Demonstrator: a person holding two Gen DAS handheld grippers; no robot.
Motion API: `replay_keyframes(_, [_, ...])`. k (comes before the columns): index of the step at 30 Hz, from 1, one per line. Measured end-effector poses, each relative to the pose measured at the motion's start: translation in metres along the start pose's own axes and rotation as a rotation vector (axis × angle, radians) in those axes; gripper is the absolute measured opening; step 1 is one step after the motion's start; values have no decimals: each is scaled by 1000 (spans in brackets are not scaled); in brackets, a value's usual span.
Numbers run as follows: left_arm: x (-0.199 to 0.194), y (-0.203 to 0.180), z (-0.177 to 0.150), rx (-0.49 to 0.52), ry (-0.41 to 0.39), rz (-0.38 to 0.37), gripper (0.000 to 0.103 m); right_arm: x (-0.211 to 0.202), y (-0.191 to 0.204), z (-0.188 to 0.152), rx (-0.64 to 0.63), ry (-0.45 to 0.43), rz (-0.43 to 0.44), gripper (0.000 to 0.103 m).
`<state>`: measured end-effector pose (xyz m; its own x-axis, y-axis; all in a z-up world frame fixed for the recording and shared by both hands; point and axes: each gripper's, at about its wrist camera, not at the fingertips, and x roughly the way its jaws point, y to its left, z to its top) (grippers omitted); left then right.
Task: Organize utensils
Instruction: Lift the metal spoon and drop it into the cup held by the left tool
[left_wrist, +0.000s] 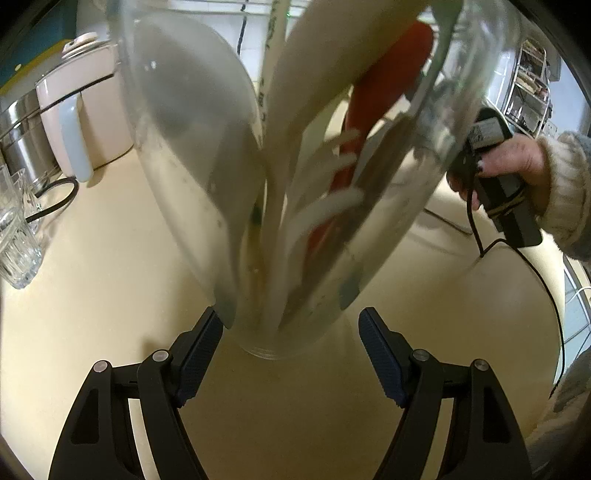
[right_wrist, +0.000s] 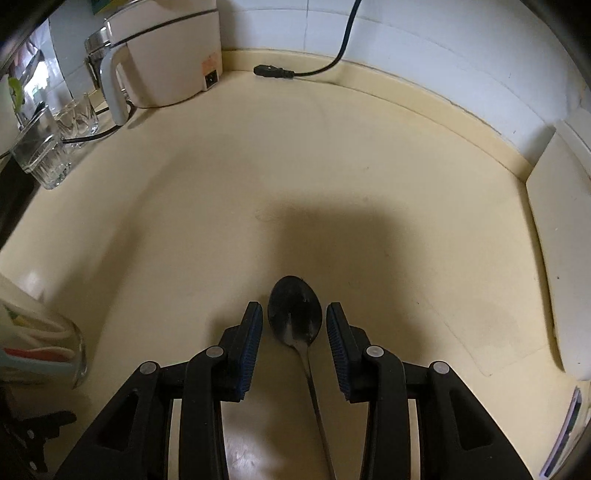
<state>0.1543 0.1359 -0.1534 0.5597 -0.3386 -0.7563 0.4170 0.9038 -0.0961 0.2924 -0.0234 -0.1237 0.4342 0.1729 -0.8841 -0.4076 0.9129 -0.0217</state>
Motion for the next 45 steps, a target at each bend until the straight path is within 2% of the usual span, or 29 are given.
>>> replay_keyframes(2, [2,0,0,-1,-1,0,79,0,-2,-4,14,-18,7,30])
replay_keyframes(5, [2,-1,1,1,0,2,79,-2,-2,-9,23,-21,6,30])
replay_keyframes(9, [3,-2,1,1,0,2,79,-26,0,-10,78,-92,29,30])
replay_keyframes(20, [-1,8,4,3,1,2,79,-146,1,-14,213,-381,78,30])
replay_keyframes(30, [0,7,5,3,2,2,79,-245,18,17,158,-603,113,30])
replay_keyframes(34, [0,8,5,4,2,2,79,-300,27,32,115,-724,196,30])
replay_keyframes(38, [0,8,5,4,2,2,79,-338,33,38,95,-791,323,30])
replay_keyframes(43, [0,8,5,4,2,2,79,-347,35,38,121,-780,515,30])
replay_keyframes(45, [0,8,5,4,2,2,79,-342,39,37,125,-755,550,30])
